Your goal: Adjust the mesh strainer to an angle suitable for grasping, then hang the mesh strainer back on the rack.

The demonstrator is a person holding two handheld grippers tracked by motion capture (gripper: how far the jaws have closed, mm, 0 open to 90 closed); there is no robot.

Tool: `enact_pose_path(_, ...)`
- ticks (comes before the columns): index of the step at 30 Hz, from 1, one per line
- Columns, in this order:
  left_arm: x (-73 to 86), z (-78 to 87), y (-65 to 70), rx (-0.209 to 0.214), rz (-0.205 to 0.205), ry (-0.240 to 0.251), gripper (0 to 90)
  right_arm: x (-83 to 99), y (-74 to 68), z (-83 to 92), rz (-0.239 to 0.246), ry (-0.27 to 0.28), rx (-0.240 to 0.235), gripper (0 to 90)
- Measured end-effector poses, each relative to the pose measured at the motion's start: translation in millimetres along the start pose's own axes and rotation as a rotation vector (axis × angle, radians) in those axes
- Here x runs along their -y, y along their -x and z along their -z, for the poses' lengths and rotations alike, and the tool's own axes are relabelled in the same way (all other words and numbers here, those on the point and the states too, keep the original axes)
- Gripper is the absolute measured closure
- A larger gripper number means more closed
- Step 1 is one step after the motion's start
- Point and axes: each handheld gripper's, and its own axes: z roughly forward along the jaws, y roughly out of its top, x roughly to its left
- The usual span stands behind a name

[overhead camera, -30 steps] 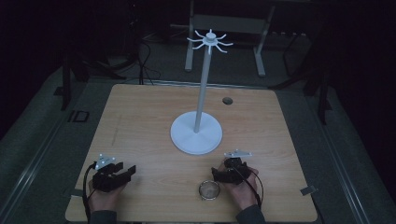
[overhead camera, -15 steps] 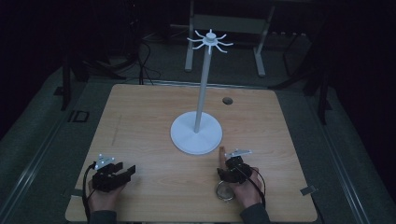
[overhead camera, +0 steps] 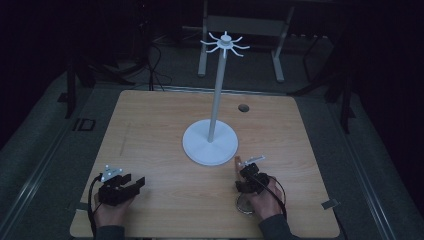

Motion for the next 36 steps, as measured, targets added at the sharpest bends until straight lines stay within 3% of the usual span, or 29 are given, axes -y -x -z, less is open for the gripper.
enact_pose_path(5, 0.0, 0.0, 0.3, -0.001, 0.000, 0.000, 41.6, -0.5, 4.3, 1.8, 0.006, -0.022, -0.002, 63.4)
enact_pose_path(12, 0.0, -0.5, 0.5, -0.001, -0.003, -0.002, 41.6, 3.3, 14.2, 5.2, 0.002, -0.038, 0.010, 68.8)
enact_pose_path(15, -0.1, -0.3, 0.3, -0.001, -0.002, -0.002, 41.6, 5.7, 16.9, 5.7, -0.005, -0.024, -0.008, 69.0)
enact_pose_path(36, -0.6, -1.4, 1.0, 0.000, -0.004, -0.004, 41.6, 1.5, 10.5, 21.1, 0.019, 0.118, -0.015, 69.2)
